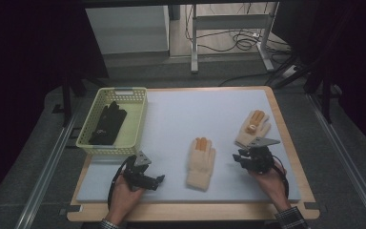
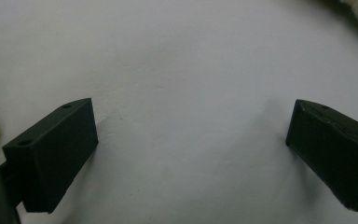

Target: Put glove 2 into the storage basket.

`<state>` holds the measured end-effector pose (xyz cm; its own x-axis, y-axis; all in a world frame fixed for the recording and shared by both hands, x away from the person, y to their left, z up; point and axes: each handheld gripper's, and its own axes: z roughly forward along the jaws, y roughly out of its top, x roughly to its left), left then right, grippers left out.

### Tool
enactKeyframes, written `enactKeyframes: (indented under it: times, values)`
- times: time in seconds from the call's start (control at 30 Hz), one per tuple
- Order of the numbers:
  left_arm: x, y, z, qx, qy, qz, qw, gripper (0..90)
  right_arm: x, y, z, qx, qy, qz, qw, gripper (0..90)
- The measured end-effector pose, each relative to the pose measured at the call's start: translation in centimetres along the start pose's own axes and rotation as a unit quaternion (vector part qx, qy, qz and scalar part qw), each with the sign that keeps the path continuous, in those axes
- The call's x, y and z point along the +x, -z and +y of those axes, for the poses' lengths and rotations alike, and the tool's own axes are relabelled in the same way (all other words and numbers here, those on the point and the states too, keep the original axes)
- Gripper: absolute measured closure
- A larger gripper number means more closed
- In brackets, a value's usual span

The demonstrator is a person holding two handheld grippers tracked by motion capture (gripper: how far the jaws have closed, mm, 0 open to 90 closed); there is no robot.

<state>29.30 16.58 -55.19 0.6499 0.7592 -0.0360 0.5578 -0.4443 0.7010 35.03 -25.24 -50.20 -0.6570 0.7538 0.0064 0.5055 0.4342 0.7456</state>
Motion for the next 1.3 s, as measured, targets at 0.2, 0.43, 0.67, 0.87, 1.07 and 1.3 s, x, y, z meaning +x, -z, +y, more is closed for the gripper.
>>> enactKeyframes:
  times: [0.2,0.43,0.67,0.87,1.07,1.3]
  values:
    - [0.0,0.0,0.0,0.0,0.0,0.0,1.0,2.2,-3.2,0.7,0.7,-0.009,-0.018,-0.038,0.9991,59.7]
    - [0.0,0.0,0.0,0.0,0.0,0.0,1.0,2.2,-6.5,-0.4,1.8,-0.011,-0.026,-0.075,0.9968,49.7]
    - [0.0,0.0,0.0,-0.001,0.002,0.0,1.0,2.2,-9.1,-2.5,2.4,0.0,-0.024,-0.098,0.9949,38.5]
    - [0.0,0.0,0.0,0.001,-0.001,0.0,1.0,2.2,-10.0,-4.1,2.6,0.002,-0.025,-0.092,0.9954,34.8]
    - [0.0,0.0,0.0,0.001,-0.001,0.0,1.0,2.2,-10.9,-5.2,2.2,0.009,-0.027,-0.088,0.9957,39.6]
    - [0.0,0.0,0.0,0.001,-0.001,0.0,1.0,2.2,-10.6,-4.7,2.4,0.012,-0.037,-0.087,0.9954,64.1]
